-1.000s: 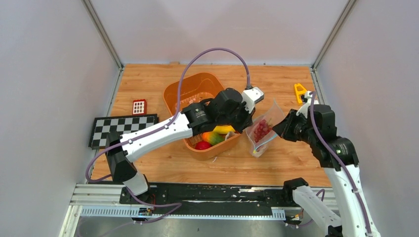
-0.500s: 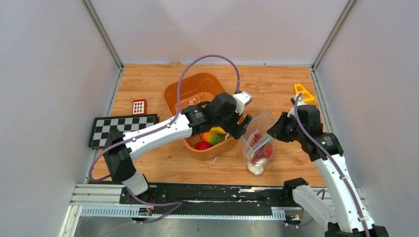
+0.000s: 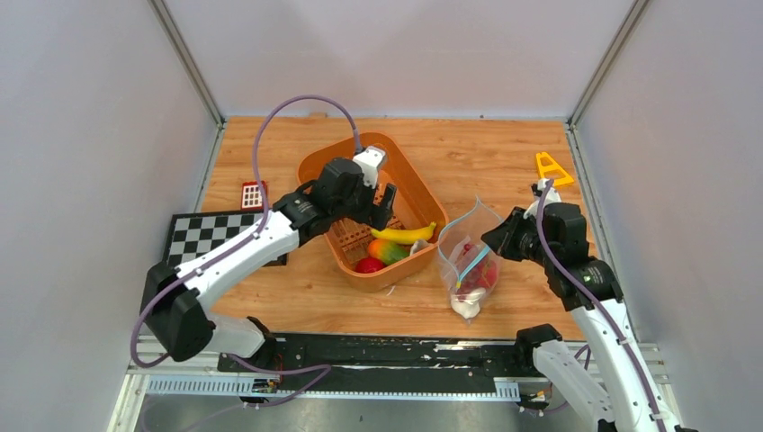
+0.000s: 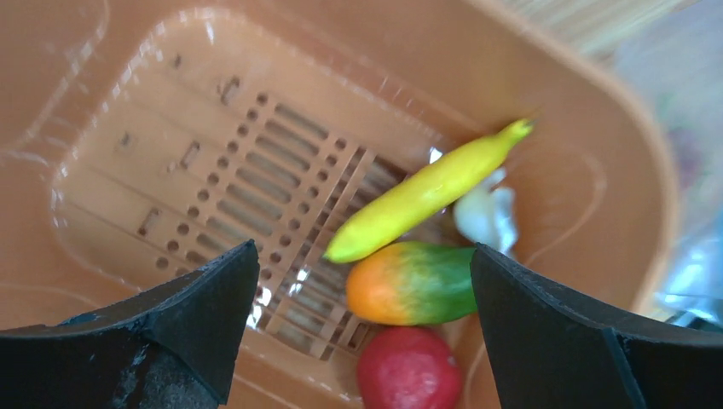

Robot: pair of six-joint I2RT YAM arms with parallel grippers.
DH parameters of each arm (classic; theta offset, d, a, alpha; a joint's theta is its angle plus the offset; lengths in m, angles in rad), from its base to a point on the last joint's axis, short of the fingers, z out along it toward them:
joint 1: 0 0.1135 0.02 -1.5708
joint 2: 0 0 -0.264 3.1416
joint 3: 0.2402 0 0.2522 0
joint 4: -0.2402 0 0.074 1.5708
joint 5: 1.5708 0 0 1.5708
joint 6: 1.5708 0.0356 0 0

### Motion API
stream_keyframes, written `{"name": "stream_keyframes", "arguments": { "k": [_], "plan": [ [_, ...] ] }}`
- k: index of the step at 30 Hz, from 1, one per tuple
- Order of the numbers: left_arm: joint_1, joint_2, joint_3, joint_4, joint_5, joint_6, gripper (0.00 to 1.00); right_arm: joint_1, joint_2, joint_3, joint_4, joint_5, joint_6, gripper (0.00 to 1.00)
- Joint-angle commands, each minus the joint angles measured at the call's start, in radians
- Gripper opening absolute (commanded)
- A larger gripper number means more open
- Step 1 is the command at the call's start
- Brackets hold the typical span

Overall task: Place the food in the zip-top bag and seal the zipper
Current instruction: Adjust the zipper food storage bag at the center of the board, then pick up the fake fruit from the bin.

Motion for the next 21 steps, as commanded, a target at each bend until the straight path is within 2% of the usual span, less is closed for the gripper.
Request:
{"name": "stream_keyframes", "arguments": {
  "k": [1,9,16,21],
  "plan": [
    [0.05,0.096,-0.035,0.014,0.116,0.0,1.0,-0.002,-0.009,-0.02,0.096,0.013,0.022,0.0],
    [0.063,0.253,-0.013,0.018,0.364,0.112,1.0,-0.003,0.027,-0.01,0.084,0.043,0.029,0.0],
    [0.052,0.339,-0.069,0.049,0.382,0.114,1.0,-0.003,0.058,-0.002,0.08,0.034,0.018,0.0],
    [0.007,0.416,-0.069,0.039,0.295,0.119,1.0,-0.002,0.065,-0.006,0.095,0.02,0.026,0.0]
  ]
}}
